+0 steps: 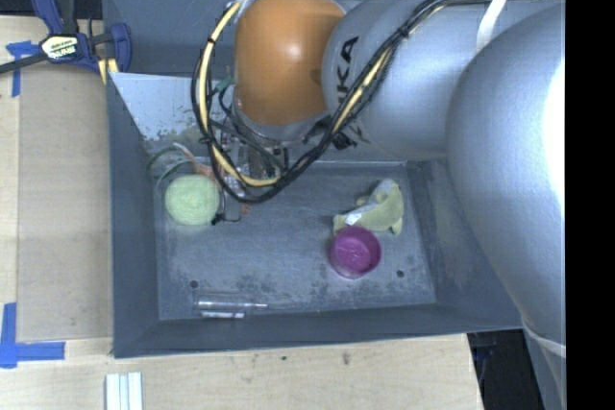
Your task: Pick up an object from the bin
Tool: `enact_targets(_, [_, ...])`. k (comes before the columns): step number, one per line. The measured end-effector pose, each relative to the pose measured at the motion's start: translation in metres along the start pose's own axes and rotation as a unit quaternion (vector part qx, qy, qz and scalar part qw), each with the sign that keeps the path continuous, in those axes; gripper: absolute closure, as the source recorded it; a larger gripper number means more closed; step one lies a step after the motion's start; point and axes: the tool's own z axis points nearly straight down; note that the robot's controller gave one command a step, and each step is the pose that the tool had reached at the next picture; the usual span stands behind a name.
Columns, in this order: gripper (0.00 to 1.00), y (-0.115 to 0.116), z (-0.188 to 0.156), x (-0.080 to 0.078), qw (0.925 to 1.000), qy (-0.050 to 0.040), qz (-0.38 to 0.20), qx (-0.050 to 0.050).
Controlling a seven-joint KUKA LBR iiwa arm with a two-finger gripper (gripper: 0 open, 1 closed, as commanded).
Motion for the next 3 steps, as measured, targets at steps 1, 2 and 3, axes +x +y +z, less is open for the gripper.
enact_targets(1, [0.0, 0.003, 0.025, -0.011, 0.9994, 0.0, 0.035, 0.0])
enact_targets(2, [0.0, 0.017, 0.039, -0.026, 0.9913, -0.0011, 0.132, 0.0])
enact_targets(3, [0.0, 0.034, 0.062, -0.017, 0.9961, 0.0013, 0.088, 0.001])
